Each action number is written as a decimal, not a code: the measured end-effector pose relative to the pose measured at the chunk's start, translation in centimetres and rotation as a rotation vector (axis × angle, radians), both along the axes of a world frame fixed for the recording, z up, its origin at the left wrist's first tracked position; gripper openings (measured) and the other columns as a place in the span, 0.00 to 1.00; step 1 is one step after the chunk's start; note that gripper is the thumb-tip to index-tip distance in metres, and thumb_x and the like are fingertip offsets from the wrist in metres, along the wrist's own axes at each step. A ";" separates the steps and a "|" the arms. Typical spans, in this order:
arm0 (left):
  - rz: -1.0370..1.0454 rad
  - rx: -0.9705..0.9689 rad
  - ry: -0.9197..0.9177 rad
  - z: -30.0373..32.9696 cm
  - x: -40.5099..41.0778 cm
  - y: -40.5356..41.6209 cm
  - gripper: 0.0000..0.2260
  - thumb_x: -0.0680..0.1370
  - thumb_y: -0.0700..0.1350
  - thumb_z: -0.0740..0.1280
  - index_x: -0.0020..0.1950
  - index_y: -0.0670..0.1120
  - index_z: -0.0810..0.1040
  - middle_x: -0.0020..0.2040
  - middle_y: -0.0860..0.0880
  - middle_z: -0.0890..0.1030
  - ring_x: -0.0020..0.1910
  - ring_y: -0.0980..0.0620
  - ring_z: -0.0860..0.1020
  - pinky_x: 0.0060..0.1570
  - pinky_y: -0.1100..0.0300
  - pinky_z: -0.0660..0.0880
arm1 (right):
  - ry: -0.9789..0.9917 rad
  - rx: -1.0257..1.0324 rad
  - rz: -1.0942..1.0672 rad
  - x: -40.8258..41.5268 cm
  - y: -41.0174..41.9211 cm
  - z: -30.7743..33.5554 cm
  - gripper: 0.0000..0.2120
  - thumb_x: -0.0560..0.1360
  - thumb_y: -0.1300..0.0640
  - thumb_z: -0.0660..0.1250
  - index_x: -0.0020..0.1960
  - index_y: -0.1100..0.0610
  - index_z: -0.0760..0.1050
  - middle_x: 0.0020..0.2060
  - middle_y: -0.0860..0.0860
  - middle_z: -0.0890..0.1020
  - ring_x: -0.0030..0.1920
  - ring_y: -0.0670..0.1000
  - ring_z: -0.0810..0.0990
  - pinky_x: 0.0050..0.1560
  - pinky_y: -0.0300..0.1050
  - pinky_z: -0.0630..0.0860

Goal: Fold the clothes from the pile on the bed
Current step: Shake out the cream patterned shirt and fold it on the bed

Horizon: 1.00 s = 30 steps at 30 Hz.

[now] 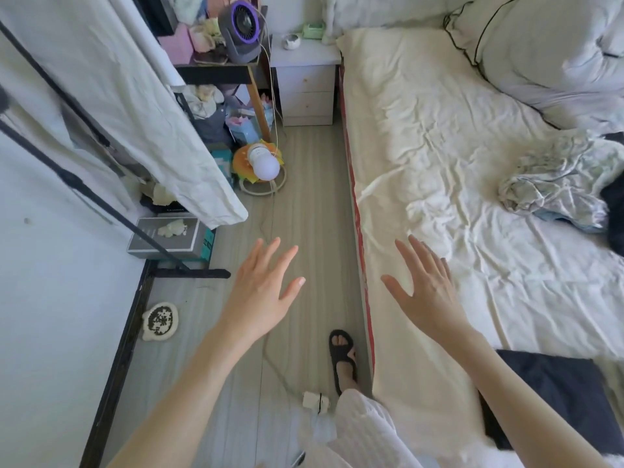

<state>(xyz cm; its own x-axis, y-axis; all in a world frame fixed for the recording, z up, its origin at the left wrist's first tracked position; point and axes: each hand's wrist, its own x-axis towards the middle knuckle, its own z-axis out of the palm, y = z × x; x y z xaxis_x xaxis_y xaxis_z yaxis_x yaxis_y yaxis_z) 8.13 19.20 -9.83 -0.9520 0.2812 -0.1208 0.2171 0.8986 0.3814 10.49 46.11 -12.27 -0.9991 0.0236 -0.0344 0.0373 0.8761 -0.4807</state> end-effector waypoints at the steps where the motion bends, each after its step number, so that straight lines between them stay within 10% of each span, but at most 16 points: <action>1: 0.007 0.008 0.007 -0.3 -2.0 0.6 0.26 0.80 0.57 0.55 0.76 0.52 0.57 0.78 0.48 0.52 0.77 0.47 0.46 0.73 0.52 0.49 | 0.014 0.008 0.005 -2.3 0.5 0.0 0.30 0.77 0.43 0.60 0.76 0.50 0.57 0.76 0.51 0.57 0.76 0.53 0.52 0.75 0.57 0.49; 20: 0.116 0.075 0.091 1.4 -31.1 6.5 0.25 0.80 0.54 0.58 0.75 0.51 0.59 0.77 0.48 0.54 0.76 0.47 0.50 0.72 0.51 0.54 | 0.077 -0.015 0.061 -34.6 5.6 2.7 0.30 0.77 0.43 0.60 0.76 0.51 0.57 0.76 0.51 0.57 0.77 0.52 0.52 0.75 0.57 0.50; 30: -0.145 -0.019 0.079 -0.6 -55.3 11.0 0.25 0.80 0.55 0.58 0.76 0.52 0.59 0.77 0.48 0.55 0.76 0.47 0.50 0.72 0.50 0.53 | 0.037 0.053 -0.284 -49.1 12.6 -0.3 0.31 0.77 0.42 0.60 0.76 0.50 0.55 0.76 0.52 0.56 0.77 0.53 0.51 0.75 0.55 0.45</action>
<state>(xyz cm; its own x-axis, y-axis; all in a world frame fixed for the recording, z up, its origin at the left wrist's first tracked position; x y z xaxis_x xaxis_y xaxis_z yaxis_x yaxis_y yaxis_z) -47.14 30.25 -10.39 -0.9082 0.4151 -0.0539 0.3739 0.8624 0.3413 -38.64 58.72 -12.55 -0.9529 0.3030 0.0111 0.2674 0.8571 -0.4403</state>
